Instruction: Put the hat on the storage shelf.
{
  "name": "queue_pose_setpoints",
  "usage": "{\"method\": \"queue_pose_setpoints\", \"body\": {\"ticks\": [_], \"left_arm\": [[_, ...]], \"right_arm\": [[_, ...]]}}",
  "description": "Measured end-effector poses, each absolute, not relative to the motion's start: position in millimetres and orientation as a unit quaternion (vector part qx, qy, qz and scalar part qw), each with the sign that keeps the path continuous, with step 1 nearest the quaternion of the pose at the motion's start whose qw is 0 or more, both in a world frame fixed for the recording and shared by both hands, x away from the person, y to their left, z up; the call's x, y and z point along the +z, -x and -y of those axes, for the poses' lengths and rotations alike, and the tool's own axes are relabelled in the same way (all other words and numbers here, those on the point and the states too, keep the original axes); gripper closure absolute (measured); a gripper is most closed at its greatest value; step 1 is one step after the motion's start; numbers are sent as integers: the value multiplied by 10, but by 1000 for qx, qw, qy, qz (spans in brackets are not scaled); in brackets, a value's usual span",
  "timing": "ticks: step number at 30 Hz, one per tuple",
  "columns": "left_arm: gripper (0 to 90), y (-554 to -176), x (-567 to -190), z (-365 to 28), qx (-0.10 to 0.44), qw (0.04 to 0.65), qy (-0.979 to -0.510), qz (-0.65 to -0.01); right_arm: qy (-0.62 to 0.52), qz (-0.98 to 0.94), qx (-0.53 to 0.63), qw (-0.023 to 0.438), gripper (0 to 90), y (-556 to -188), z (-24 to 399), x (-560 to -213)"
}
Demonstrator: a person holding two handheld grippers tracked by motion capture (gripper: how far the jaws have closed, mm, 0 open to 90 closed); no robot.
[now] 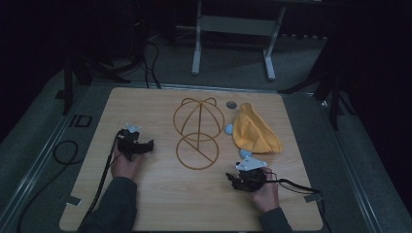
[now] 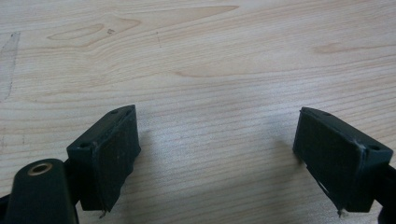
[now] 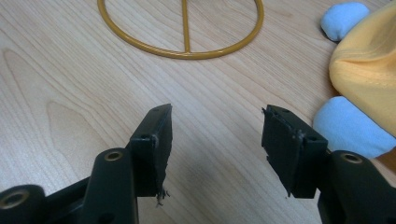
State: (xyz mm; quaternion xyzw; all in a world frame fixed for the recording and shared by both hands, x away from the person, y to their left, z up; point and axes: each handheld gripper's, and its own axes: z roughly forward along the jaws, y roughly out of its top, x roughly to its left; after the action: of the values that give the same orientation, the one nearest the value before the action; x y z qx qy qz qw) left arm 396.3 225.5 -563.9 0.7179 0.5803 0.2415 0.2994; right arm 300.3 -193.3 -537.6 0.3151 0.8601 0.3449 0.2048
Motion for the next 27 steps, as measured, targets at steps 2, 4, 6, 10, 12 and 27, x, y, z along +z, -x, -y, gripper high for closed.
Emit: {"method": "queue_pose_setpoints", "body": {"ticks": [2,4,6,10,12,27], "left_arm": [[145,-3964,-5639,-2255,242,299,-718,-580],[145,-3964,-5639,-2254,241,300,-718,-580],[145,-3964,-5639,-2255,242,300,-718,-580],[145,-3965,-5639,-2254,242,299,-717,-581],[145,-3965,-5639,-2254,242,299,-717,-581],[144,-3968,-5639,-2252,242,299,-717,-581]], "right_arm": [[-312,-862,342,207,424,-2997,1946,-5370],[-311,-862,340,211,424,-2992,1958,-5364],[-312,-861,342,210,423,-2996,1975,-5358],[-316,-861,337,211,427,-3026,2001,-5366],[-317,-861,337,211,430,-3032,2002,-5361],[-316,-860,340,213,522,-3039,2064,-5227]]}}
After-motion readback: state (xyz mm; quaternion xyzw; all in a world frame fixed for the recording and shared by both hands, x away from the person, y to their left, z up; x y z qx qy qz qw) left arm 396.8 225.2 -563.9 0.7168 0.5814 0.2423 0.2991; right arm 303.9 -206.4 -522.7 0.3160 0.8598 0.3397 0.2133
